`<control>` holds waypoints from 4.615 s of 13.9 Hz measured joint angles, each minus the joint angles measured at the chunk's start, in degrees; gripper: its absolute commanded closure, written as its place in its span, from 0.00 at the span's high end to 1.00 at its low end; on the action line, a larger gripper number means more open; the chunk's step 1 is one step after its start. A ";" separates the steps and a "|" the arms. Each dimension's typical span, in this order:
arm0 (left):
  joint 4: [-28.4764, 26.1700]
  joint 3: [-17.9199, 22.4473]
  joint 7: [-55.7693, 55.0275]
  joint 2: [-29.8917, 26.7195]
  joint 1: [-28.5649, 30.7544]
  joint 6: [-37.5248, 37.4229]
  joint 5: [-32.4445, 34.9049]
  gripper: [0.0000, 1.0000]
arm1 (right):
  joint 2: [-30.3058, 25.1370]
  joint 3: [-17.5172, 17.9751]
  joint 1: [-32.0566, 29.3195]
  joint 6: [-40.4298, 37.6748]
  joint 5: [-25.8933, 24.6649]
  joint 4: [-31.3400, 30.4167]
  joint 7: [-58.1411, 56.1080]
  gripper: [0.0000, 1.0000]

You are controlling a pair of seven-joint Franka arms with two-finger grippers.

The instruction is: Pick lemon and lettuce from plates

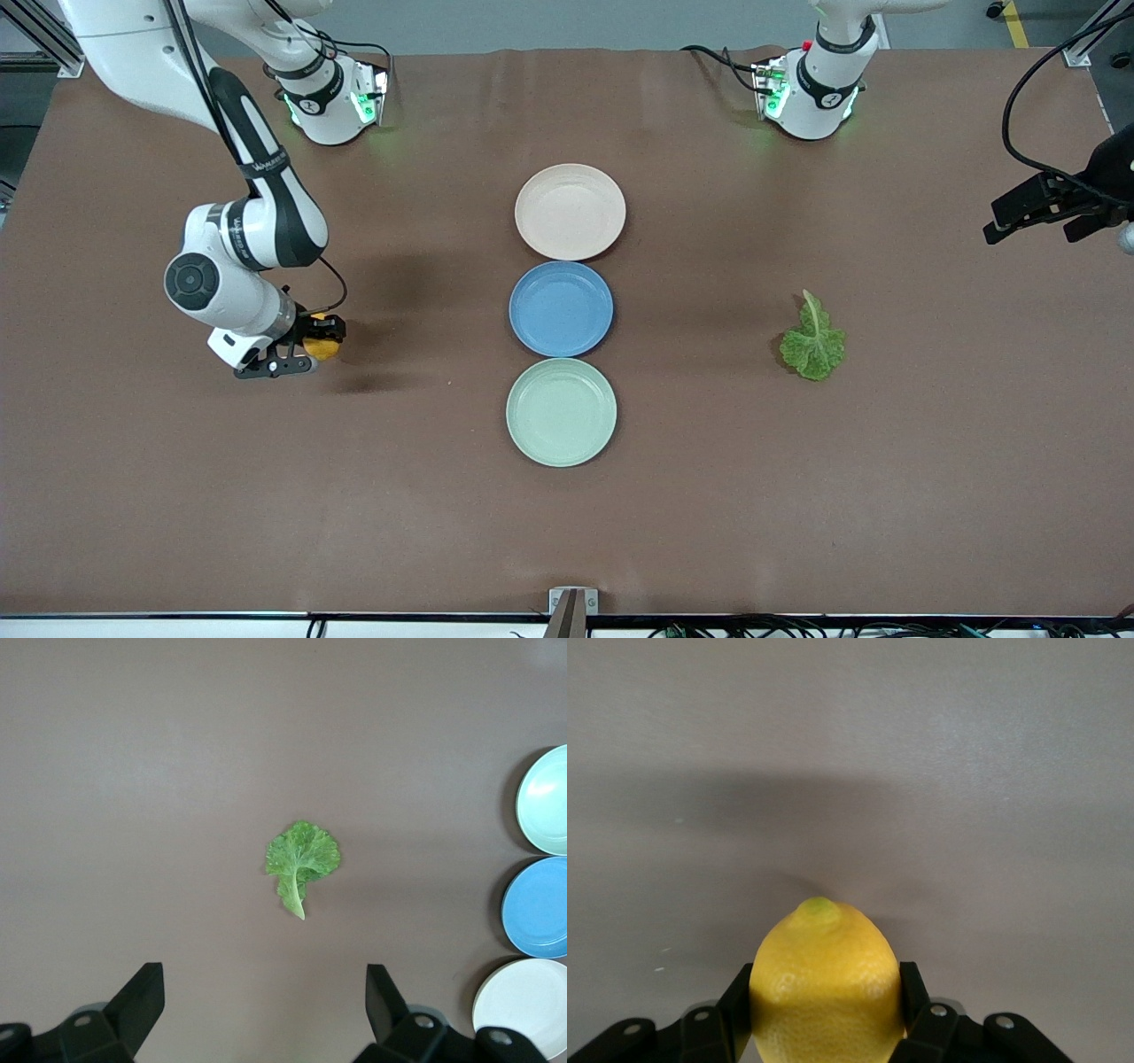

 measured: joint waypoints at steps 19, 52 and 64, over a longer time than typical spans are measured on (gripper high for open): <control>0.19 -0.30 0.02 0.02 0.02 0.00 0.00 1.00 | -2.66 0.53 -1.79 -33.98 0.02 25.31 -2.94 1.00; 0.37 -0.31 0.04 0.02 0.06 0.00 0.05 1.00 | -10.77 -2.26 -6.51 -60.93 -1.28 43.30 5.10 1.00; 0.38 -0.32 0.04 0.03 0.06 -0.01 0.06 1.00 | -22.13 -2.80 -6.55 -56.41 -1.28 33.41 2.19 1.00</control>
